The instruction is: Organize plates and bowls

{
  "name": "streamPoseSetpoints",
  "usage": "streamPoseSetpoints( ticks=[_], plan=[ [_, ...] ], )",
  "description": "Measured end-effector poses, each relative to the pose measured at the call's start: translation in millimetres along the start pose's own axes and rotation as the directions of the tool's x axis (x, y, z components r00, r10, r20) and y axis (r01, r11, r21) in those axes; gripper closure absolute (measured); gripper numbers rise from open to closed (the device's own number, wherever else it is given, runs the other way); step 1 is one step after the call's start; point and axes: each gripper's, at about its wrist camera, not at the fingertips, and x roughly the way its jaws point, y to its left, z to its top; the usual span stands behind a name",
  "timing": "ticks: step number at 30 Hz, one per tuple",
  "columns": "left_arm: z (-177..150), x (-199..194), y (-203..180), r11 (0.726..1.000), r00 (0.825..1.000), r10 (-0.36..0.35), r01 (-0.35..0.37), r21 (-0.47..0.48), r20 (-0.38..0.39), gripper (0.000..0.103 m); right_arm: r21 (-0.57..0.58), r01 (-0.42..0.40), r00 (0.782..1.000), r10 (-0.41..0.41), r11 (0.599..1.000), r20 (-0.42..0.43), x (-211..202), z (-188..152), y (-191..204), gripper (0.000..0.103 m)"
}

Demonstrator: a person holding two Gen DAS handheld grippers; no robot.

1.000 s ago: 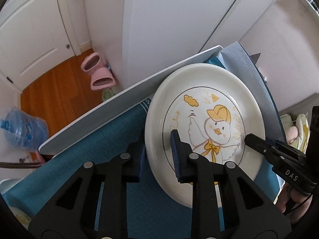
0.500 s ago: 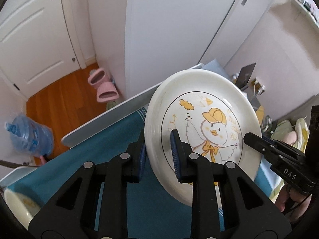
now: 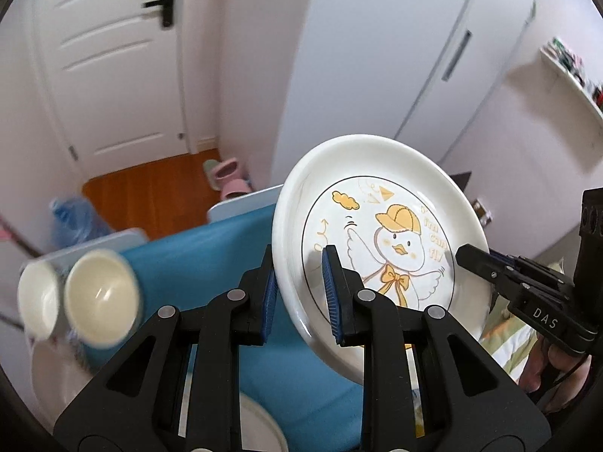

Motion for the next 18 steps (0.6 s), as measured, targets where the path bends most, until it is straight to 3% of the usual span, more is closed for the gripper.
streamPoseSetpoints(
  ticks=[7, 14, 18],
  plan=[
    [-62.7, -60.3, 24.5, 0.978, 0.99, 0.133, -0.124, -0.165, 0.043, 0.083, -0.16, -0.134, 0.99, 0.125, 0.978, -0.064, -7.0, -20.3, 41.2, 0.088],
    [-138.0, -72.0, 64.1, 0.903, 0.967, 0.254, -0.243, -0.355, -0.014, 0.083, -0.28, -0.29, 0.948, 0.235, 0.915, -0.216, 33.4, -62.3, 77.0, 0.088],
    [-175.8, -68.5, 92.7, 0.856, 0.958, 0.279, -0.277, -0.436, -0.061, 0.083, -0.32, -0.341, 0.924, 0.252, 0.884, -0.288, 61.9, -92.9, 91.0, 0.088]
  ],
)
